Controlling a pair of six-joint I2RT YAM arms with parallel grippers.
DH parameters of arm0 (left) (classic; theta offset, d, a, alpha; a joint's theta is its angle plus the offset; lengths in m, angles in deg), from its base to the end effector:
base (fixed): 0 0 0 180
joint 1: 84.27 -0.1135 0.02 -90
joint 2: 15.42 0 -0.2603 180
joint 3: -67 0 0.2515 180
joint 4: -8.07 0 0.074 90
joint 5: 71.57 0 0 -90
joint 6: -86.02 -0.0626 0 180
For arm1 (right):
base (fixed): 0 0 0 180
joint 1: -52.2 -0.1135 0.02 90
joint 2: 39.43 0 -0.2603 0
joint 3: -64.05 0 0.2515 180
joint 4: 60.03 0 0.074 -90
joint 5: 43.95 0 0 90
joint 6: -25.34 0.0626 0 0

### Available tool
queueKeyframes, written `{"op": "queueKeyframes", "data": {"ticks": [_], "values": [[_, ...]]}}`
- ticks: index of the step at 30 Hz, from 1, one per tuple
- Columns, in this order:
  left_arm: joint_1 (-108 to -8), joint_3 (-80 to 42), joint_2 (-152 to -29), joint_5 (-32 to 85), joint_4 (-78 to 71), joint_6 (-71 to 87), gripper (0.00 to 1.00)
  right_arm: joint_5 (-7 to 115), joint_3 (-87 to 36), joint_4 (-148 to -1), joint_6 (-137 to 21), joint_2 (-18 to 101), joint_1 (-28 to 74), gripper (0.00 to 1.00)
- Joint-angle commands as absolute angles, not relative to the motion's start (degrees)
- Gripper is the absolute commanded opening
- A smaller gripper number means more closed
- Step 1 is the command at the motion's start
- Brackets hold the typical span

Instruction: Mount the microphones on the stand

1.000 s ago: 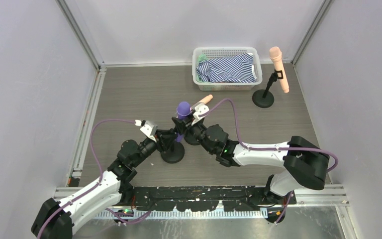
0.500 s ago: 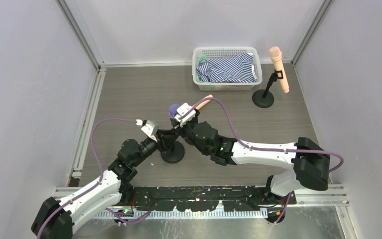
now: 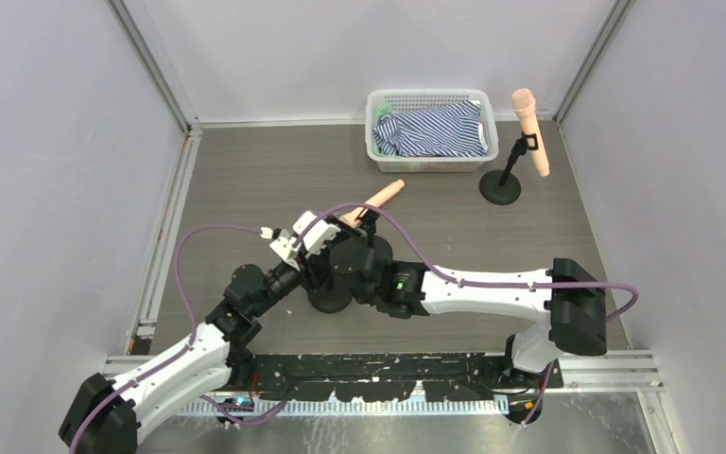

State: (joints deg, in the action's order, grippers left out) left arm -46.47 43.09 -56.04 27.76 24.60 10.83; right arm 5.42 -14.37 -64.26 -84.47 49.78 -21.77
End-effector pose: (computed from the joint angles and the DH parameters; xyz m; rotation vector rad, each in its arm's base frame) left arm 0.1511 -0.1300 0.2102 0.4556 1.5736 -0.8408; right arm 0.1443 0.3548 0.2952 -0.9120 1.5156 0.0333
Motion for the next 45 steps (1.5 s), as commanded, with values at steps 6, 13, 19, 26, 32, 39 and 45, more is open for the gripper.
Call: {"op": "queueKeyframes", "data": {"ticks": [6, 13, 19, 26, 32, 39, 45], "values": [[-46.2, 42.2, -55.7, 28.4, 21.4, 11.0, 0.0, -1.4, -15.1, -92.9, -92.1, 57.7, -23.9, 0.02], [-46.1, 42.2, -55.8, 28.3, 21.4, 10.9, 0.0, -4.4, -17.6, -91.3, -89.5, 55.7, -24.5, 0.24], [-46.2, 42.2, -56.1, 28.8, 21.5, 10.7, 0.0, -2.2, -18.3, -89.4, -83.5, 50.2, -24.7, 0.53], [-46.1, 42.4, -55.5, 29.3, 20.6, 10.4, 0.0, 5.5, -16.1, -86.0, -76.3, 40.6, -25.0, 0.71], [-46.1, 43.0, -53.5, 29.9, 18.2, 11.7, 0.14, 5.8, -8.8, -81.4, -70.7, 29.7, -25.5, 0.77], [-46.1, 42.3, -44.2, 28.9, 10.0, 12.9, 0.59, 4.7, 3.3, -76.4, -58.4, 17.7, -25.5, 0.77], [-46.1, 40.2, -37.1, 28.3, 0.0, 14.8, 0.73, 3.4, 12.1, -74.1, -42.6, 12.5, -25.5, 0.77]]}}
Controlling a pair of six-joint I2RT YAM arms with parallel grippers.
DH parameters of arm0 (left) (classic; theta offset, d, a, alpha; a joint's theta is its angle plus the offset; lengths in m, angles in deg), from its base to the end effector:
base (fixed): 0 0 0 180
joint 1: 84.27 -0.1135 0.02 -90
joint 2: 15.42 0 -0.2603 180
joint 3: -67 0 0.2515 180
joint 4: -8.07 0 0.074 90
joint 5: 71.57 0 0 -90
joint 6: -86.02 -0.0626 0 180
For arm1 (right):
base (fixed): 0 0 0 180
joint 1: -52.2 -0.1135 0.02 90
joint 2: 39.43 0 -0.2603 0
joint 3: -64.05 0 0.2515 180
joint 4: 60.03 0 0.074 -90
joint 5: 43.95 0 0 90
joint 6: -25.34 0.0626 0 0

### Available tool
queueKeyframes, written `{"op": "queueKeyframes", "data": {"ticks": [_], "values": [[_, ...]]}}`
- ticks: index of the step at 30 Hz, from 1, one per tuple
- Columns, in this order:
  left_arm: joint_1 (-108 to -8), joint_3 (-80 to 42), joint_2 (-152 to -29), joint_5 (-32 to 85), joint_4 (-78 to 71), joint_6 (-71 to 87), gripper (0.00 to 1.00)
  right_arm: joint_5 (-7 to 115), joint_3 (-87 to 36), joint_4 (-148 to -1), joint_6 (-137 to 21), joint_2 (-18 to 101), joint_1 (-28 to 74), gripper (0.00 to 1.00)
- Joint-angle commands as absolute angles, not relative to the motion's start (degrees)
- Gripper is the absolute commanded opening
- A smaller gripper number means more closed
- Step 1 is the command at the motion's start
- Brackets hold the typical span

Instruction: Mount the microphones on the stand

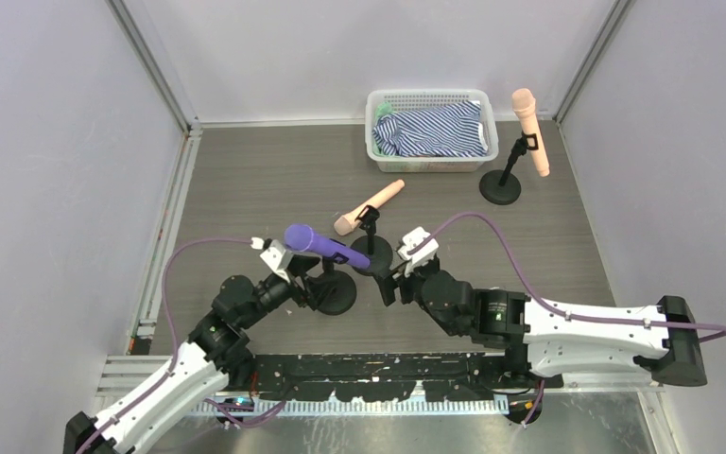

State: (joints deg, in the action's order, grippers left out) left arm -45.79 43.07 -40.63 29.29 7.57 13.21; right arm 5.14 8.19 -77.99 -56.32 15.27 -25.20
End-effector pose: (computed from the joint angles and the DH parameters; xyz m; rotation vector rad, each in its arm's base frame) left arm 0.1268 -0.1159 0.2145 0.4597 1.6129 -0.8963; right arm 0.0917 0.2225 0.2960 -0.5904 1.7102 0.4043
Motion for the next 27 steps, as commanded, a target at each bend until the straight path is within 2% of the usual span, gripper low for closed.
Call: {"op": "queueKeyframes", "data": {"ticks": [1, 4, 11, 17, 24, 27], "values": [[-46.1, 40.0, -35.8, 28.1, -1.3, 15.3, 0.76, 2.9, 13.6, -72.0, -40.8, 11.6, -25.5, 0.76], [-46.1, 39.4, -31.9, 27.4, -5.2, 17.1, 0.85, 2.3, 18.3, -66.6, -36.8, 9.8, -25.4, 0.76], [-46.1, 36.1, -22.6, 23.6, -18.7, 21.4, 0.91, 3.5, 20.7, -61.0, -34.2, 12.9, -25.6, 0.75], [-46.1, 29.3, -16.1, 15.9, -31.2, 27.2, 0.95, -0.1, 19.7, -46.2, -32.2, 25.5, -29.0, 0.75], [-46.1, 19.3, -20.5, 9.6, -41.3, 27.7, 0.95, -2.5, 17.2, -24.6, -37.3, 45.7, -31.6, 0.74], [-46.1, 15.8, -21.8, 8.5, -43.9, 26.2, 0.95, -1.6, 16.5, -15.8, -41.9, 52.7, -31.6, 0.7]]}}
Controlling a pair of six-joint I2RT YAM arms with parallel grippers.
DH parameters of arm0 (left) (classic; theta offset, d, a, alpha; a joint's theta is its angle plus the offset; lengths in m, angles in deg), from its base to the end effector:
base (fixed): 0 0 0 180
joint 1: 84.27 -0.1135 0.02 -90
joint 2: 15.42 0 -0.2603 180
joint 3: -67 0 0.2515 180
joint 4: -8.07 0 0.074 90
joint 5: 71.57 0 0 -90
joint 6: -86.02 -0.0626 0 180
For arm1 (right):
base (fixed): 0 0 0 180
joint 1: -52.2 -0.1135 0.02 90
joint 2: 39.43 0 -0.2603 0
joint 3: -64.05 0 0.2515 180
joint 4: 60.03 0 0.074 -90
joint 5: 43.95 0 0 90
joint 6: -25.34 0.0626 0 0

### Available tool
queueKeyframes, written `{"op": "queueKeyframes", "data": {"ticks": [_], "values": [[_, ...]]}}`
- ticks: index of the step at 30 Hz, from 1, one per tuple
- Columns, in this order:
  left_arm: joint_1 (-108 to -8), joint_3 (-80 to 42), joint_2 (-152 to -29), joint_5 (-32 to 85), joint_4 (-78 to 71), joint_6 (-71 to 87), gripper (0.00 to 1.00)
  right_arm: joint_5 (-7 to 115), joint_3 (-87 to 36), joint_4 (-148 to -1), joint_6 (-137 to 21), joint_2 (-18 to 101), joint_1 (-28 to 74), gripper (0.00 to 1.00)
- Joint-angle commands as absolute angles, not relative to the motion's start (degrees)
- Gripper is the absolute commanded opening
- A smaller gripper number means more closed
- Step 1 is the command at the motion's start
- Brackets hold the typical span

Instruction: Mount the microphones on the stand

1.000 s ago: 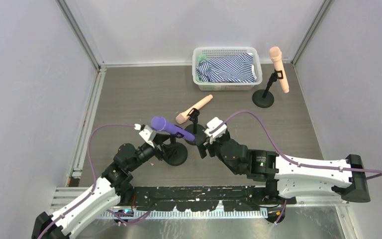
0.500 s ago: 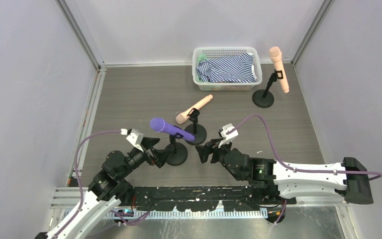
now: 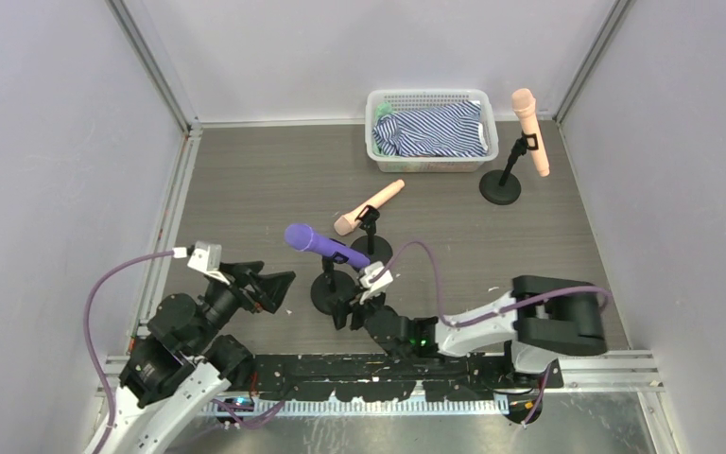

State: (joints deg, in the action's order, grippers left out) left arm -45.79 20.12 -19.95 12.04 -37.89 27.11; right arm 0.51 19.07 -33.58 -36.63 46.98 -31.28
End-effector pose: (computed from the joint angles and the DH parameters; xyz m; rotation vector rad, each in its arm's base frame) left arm 0.0688 -0.0458 0.2949 0.0206 1.7005 -0.8318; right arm 0.0791 0.2991 0.1764 -0.3091 1.7773 0.6839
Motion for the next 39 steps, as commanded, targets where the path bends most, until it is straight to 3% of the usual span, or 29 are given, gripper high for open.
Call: {"op": "queueKeyframes", "data": {"ticks": [1, 11, 26, 29, 39], "values": [[-46.1, 14.7, -22.2, 8.2, -44.9, 25.8, 0.96, -1.4, 16.0, -14.2, -43.3, 54.6, -31.6, 0.68], [-46.1, 6.4, -28.1, 8.5, -50.5, 19.7, 0.95, 0.4, 11.6, -6.3, -49.2, 68.5, -27.6, 0.63], [-46.1, 9.5, -24.7, 8.1, -47.9, 18.8, 0.94, 9.1, 10.9, 2.8, -54.7, 76.1, -22.8, 0.51], [-46.1, 9.5, -25.5, 8.8, -47.9, 18.6, 0.94, 10.6, 11.0, 4.5, -55.1, 76.6, -22.8, 0.43], [-46.1, 9.7, -25.4, 9.0, -47.5, 18.5, 0.94, 10.3, 12.4, 7.8, -58.2, 74.5, -23.0, 0.02]]}}
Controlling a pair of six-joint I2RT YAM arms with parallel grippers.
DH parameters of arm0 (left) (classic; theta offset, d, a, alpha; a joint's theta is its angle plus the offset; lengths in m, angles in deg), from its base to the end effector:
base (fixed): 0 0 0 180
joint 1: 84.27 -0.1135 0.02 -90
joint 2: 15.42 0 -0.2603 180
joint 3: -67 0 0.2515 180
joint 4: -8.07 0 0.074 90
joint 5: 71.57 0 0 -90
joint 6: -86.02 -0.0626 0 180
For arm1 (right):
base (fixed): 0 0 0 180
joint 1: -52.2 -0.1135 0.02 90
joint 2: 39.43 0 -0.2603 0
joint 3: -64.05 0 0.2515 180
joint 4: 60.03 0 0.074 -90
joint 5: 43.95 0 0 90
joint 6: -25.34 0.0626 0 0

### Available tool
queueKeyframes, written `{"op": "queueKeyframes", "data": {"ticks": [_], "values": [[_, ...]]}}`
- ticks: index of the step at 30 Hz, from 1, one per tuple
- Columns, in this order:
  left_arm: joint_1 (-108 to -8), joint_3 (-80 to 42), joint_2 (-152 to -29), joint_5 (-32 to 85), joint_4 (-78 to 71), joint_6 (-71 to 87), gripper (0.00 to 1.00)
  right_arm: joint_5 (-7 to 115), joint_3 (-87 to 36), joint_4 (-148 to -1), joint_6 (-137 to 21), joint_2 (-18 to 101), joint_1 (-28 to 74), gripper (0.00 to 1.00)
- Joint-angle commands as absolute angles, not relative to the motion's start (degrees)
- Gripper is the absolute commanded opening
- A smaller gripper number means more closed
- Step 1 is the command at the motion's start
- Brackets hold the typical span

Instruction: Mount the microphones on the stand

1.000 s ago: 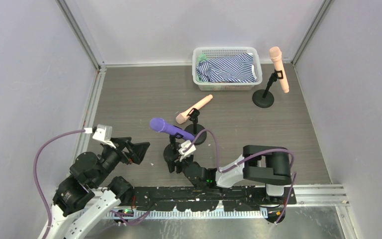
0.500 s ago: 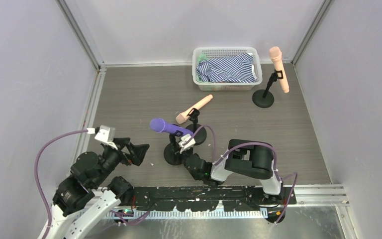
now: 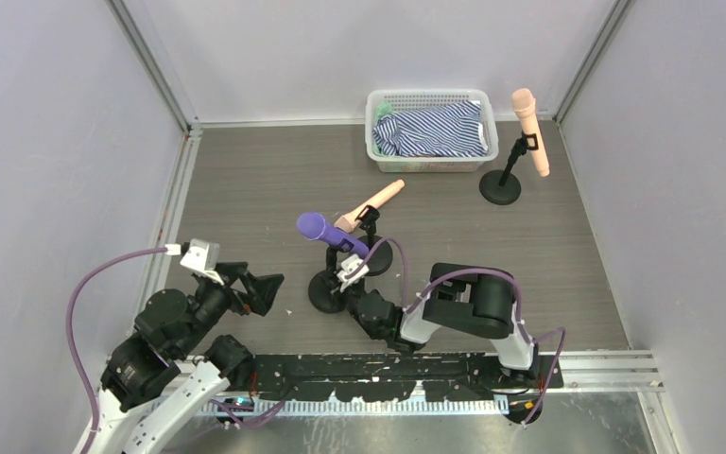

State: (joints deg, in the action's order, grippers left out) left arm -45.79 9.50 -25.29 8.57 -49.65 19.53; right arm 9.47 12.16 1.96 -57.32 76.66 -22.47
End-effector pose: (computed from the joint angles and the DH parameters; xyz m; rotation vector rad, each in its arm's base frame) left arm 0.0588 -0.0331 0.3202 0.1045 1.7850 -0.6375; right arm 0.1333 0.3452 0.1161 -0.4511 1.5707 0.5947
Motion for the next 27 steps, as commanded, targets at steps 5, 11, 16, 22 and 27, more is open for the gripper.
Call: {"op": "queueKeyframes", "data": {"ticks": [5, 11, 16, 22, 27], "values": [[-46.1, 9.8, -25.5, 9.1, -47.4, 18.5, 0.94, 10.2, 12.7, 4.8, -63.3, 69.0, -25.6, 0.01], [-46.1, 9.9, -24.8, 8.8, -47.4, 18.5, 0.94, 7.7, 12.6, -5.5, -71.1, 58.0, -32.5, 0.01], [-46.1, 10.0, -23.6, 8.2, -47.4, 18.8, 0.94, 1.1, 14.2, -13.6, -75.0, 47.2, -38.6, 0.01], [-46.1, 10.0, -23.2, 7.9, -47.5, 19.0, 0.93, -10.1, 16.7, -19.9, -79.3, 33.5, -43.3, 0.01], [-46.1, 10.1, -23.2, 8.0, -47.4, 19.0, 0.93, -17.3, 16.7, -31.5, -82.4, 21.9, -43.1, 0.01]]}}
